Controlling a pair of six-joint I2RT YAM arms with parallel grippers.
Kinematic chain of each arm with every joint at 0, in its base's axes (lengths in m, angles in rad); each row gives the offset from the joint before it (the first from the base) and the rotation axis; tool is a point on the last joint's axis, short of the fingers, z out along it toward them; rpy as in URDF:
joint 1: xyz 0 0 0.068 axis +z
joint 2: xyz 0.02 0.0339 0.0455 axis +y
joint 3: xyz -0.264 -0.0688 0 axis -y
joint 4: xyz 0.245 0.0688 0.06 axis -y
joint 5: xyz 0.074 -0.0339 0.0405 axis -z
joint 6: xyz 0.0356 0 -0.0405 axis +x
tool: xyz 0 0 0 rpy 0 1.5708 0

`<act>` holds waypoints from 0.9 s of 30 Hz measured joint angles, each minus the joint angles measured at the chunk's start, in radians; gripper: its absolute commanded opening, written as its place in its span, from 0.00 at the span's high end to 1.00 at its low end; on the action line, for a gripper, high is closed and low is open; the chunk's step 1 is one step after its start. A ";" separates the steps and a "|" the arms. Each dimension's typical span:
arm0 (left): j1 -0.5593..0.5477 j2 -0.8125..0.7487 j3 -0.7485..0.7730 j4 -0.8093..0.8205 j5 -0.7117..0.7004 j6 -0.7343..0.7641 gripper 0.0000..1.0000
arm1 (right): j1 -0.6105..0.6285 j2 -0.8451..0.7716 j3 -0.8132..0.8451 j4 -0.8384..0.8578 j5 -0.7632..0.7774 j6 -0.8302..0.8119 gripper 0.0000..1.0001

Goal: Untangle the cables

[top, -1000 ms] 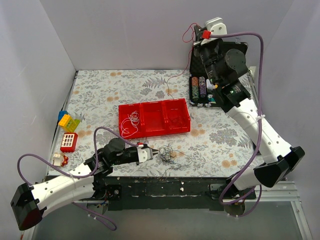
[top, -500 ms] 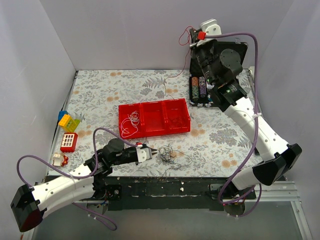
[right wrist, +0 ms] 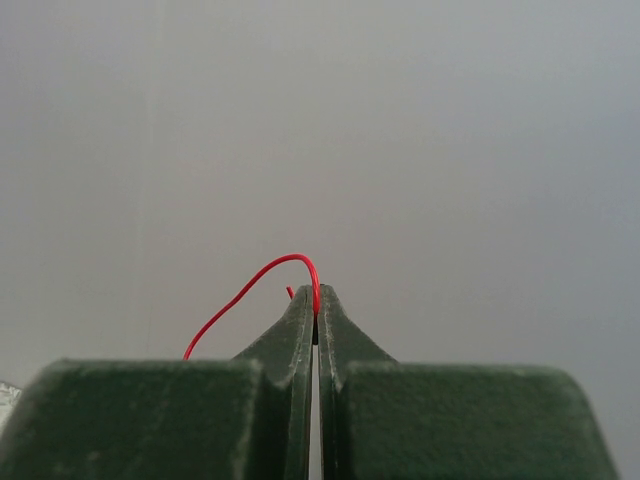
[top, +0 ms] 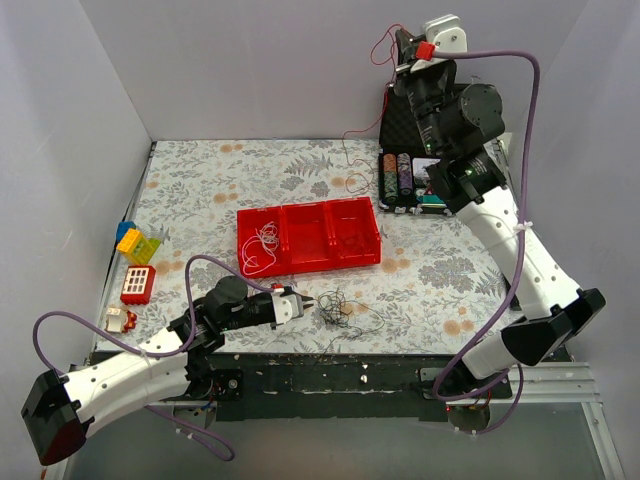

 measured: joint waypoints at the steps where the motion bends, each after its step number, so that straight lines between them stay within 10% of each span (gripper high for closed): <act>1: 0.001 0.000 0.000 0.001 0.001 -0.001 0.86 | 0.000 -0.003 -0.002 0.001 -0.001 0.001 0.99; 27: 0.012 -0.001 -0.019 0.021 0.014 -0.008 0.85 | 0.000 -0.045 -0.137 0.000 -0.026 0.045 0.99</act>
